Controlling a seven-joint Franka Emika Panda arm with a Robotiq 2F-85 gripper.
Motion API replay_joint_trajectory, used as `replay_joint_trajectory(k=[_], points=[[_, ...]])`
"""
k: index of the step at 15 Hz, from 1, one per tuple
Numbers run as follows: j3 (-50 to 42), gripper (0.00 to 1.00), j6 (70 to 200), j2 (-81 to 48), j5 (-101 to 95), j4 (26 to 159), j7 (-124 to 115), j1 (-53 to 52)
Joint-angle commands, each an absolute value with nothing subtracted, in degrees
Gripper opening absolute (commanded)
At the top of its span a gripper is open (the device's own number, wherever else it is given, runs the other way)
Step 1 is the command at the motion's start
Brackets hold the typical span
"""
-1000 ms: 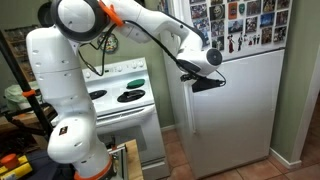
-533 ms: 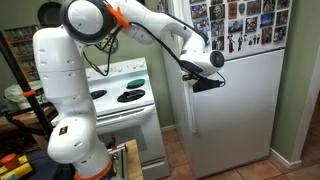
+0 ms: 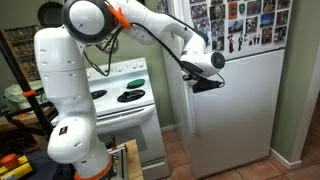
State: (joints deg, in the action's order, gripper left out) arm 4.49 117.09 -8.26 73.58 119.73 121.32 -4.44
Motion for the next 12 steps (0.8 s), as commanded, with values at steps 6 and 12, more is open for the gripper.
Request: replay_joint_trajectory(k=[6,12], points=[[1.3,0.12,115.5,-3.8,71.9,124.2,122.1,-1.3],[-0.1,0.12,114.4,-3.1,69.4,124.5,121.8,-0.1]])
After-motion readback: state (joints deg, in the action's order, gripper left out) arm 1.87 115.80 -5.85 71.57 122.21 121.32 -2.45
